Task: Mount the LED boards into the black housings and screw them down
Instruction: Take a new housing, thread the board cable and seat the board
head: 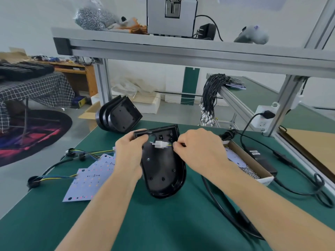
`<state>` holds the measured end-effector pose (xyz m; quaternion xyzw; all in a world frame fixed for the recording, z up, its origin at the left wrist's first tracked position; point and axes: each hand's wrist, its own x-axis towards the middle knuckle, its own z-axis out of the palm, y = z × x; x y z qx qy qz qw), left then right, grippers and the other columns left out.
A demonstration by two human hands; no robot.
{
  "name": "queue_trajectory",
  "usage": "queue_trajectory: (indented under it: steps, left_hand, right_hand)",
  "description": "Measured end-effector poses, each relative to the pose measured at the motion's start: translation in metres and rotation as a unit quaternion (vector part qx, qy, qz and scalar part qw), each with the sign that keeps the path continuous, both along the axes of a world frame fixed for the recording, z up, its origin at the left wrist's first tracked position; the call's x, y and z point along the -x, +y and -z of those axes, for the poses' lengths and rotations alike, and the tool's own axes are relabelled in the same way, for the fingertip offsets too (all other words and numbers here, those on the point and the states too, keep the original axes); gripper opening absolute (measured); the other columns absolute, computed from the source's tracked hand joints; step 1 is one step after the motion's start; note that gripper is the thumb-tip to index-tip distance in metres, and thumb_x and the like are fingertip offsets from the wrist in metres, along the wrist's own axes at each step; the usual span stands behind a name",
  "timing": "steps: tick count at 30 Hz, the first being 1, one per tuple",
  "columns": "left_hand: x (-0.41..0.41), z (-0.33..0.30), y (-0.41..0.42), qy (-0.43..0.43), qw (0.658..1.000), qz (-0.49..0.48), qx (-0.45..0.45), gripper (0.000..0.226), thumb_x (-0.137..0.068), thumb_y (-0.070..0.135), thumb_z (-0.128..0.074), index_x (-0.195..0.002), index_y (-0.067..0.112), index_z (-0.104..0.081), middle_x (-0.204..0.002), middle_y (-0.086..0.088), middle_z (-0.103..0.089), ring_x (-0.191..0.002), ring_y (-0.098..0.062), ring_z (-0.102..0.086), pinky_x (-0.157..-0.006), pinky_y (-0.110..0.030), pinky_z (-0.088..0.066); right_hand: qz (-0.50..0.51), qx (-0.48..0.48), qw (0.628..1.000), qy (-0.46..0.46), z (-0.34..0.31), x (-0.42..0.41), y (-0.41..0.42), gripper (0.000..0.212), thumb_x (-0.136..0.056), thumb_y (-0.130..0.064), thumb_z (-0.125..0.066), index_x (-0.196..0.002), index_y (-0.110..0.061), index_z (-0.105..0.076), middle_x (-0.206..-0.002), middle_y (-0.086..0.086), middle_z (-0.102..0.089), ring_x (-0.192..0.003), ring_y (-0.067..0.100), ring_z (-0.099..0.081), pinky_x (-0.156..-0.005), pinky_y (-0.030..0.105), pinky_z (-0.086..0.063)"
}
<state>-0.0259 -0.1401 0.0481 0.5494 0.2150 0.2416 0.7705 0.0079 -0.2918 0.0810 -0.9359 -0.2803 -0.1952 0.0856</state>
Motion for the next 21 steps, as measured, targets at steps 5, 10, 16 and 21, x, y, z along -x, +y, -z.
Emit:
queue_trajectory:
  steps: [5,10,16,21]
  left_hand:
    - [0.001,0.001,-0.014,-0.031,0.997,-0.013,-0.075,0.023,-0.082,-0.001,-0.068,-0.083,0.022,-0.07,-0.069,0.004,-0.067,-0.066,-0.013,-0.06,-0.062,-0.025,-0.051]
    - [0.003,0.006,-0.022,-0.024,0.978,-0.08,-0.189,0.039,-0.074,-0.002,-0.07,-0.078,0.036,-0.066,-0.091,-0.002,-0.069,-0.083,-0.019,-0.065,-0.077,-0.038,-0.055]
    - [0.003,0.006,-0.034,-0.045,0.949,-0.138,-0.281,0.044,-0.074,-0.003,-0.066,-0.079,0.04,-0.06,-0.088,0.013,-0.056,-0.074,0.011,-0.054,-0.066,-0.006,-0.042]
    - [0.003,0.01,-0.03,-0.062,0.946,-0.154,-0.277,0.038,-0.075,-0.004,-0.067,-0.087,0.032,-0.063,-0.088,0.014,-0.057,-0.078,0.011,-0.054,-0.076,-0.033,-0.054]
  right_hand:
    - [0.025,-0.06,0.998,0.017,-0.004,0.003,0.007,0.04,-0.09,-0.03,-0.046,-0.057,-0.011,-0.032,-0.053,0.002,-0.033,-0.055,0.026,-0.037,-0.046,0.029,-0.023]
    - [0.046,-0.033,0.998,0.004,-0.007,0.01,0.009,0.041,-0.084,-0.025,-0.05,-0.054,-0.013,-0.025,-0.051,0.0,-0.026,-0.046,0.018,-0.022,-0.045,0.028,-0.013]
    - [0.043,-0.061,0.997,0.02,-0.013,0.012,0.012,0.041,-0.078,-0.026,-0.055,-0.051,-0.013,-0.028,-0.049,0.0,-0.028,-0.046,0.02,-0.025,-0.046,0.027,-0.017]
    - [0.008,-0.182,0.961,0.21,-0.02,0.007,0.005,0.044,-0.077,-0.037,-0.063,-0.052,-0.003,-0.049,-0.046,0.002,-0.032,-0.052,0.023,-0.031,-0.054,0.028,-0.03]
